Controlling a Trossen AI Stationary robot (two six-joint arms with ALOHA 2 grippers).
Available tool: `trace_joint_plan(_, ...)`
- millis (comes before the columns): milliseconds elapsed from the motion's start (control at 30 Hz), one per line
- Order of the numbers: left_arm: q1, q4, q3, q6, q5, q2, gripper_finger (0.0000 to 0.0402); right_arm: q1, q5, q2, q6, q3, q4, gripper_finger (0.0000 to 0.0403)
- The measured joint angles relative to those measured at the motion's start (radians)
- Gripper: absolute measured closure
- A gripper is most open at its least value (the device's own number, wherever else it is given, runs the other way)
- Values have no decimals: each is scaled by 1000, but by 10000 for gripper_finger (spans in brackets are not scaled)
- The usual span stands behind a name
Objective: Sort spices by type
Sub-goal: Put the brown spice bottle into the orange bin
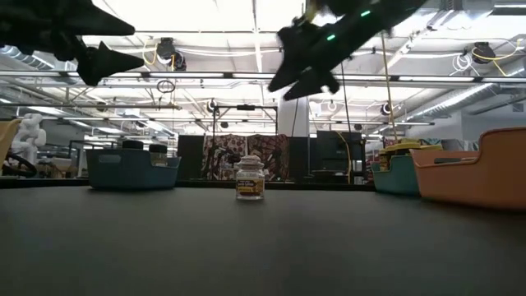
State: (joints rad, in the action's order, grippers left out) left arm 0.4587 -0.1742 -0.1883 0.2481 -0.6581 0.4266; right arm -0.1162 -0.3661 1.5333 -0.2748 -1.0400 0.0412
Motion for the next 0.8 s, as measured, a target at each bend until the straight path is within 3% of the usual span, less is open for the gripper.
trace_joint_plan(233,0,0,0,8,9,45,61,-195,174,248,75,-279,133,140)
trace_joint_plan(367,0,0,0,9,9,64,61,-241,195,364,81,-381,173,140)
trace_joint_plan(533,0,0,0,52,15,74,61,-258,217,454,138,-421,171,140)
trace_joint_plan(800,0,-3,0,61,17,80,61,-292,217,496,166,-421,163,140)
